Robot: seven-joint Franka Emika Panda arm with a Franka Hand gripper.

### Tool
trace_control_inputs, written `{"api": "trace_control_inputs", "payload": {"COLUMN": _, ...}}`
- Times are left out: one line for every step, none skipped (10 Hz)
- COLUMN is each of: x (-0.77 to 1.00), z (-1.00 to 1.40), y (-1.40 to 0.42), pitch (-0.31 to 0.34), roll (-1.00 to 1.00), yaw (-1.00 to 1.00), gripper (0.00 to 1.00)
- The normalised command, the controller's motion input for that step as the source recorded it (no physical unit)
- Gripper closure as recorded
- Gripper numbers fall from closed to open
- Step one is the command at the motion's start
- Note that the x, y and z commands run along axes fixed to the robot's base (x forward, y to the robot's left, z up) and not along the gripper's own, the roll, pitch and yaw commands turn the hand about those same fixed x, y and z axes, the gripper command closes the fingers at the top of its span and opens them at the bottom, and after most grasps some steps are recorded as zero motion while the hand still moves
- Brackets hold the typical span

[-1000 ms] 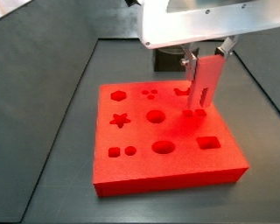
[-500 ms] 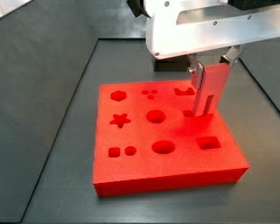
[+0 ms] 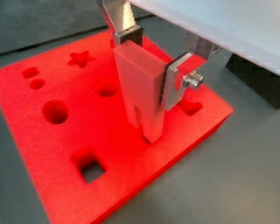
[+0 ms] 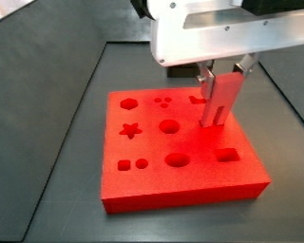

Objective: Pick up the double-square object. Move up. Place the double-square object on the fixture. Regrasp the double-square object. Move to above the board. Insert the double-square object.
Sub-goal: Insert the double-square object.

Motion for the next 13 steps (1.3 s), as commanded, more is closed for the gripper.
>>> {"api": "trace_control_inputs", "payload": {"x": 0.09, "z": -0.49, "y": -0.19, "pitch": 0.0, "roll": 0.1, "yaw": -0.05, "gripper": 1.0}}
{"api": "trace_control_inputs", "payload": {"x": 0.25, "z": -0.53, "y": 0.0, "pitch": 0.014, "roll": 0.16, "yaw": -0.17, "gripper": 1.0}}
{"api": "trace_control_inputs", "payload": {"x": 0.39, "z": -0.47, "y": 0.13, "pitch": 0.089, "roll": 0.13, "yaw": -0.35, "gripper": 1.0}}
{"api": "trace_control_inputs", "payload": {"x": 0.39, "z": -0.43, "y": 0.39, "pitch": 0.071, "roll": 0.0, "yaw": -0.32, "gripper": 1.0}}
{"api": "trace_control_inputs", "payload": {"x": 0.39, "z": -0.23, "y": 0.4, "pitch": 0.034, "roll": -0.05, "yaw": -0.23, "gripper": 1.0}}
{"api": "trace_control_inputs", "payload": {"x": 0.01, "z": 0.0, "y": 0.04, "pitch": 0.017, "roll": -0.02, "yaw": 0.0, "gripper": 1.0}}
{"api": "trace_control_inputs", "payload": {"x": -0.01, "z": -0.07, "y": 0.0, "pitch": 0.0, "roll": 0.0, "yaw": 0.0, "gripper": 1.0}}
{"api": "trace_control_inputs", "payload": {"x": -0.35, "z": -0.23, "y": -0.17, "pitch": 0.0, "roll": 0.0, "yaw": -0.01, "gripper": 1.0}}
{"api": "trace_control_inputs", "payload": {"x": -0.52, "z": -0.21, "y": -0.26, "pitch": -0.029, "roll": -0.02, "yaw": -0.05, "gripper": 1.0}}
{"api": "trace_control_inputs", "payload": {"x": -0.48, "z": -0.13, "y": -0.29, "pitch": -0.031, "roll": -0.02, "yaw": 0.0, "gripper": 1.0}}
{"api": "trace_control_inputs", "payload": {"x": -0.42, "z": -0.04, "y": -0.33, "pitch": -0.044, "roll": -0.01, "yaw": 0.0, "gripper": 1.0}}
{"api": "trace_control_inputs", "payload": {"x": -0.01, "z": 0.0, "y": -0.08, "pitch": 0.0, "roll": 0.0, "yaw": 0.09, "gripper": 1.0}}
{"api": "trace_control_inputs", "payload": {"x": 0.0, "z": 0.0, "y": 0.0, "pitch": 0.0, "roll": -0.01, "yaw": 0.0, "gripper": 1.0}}
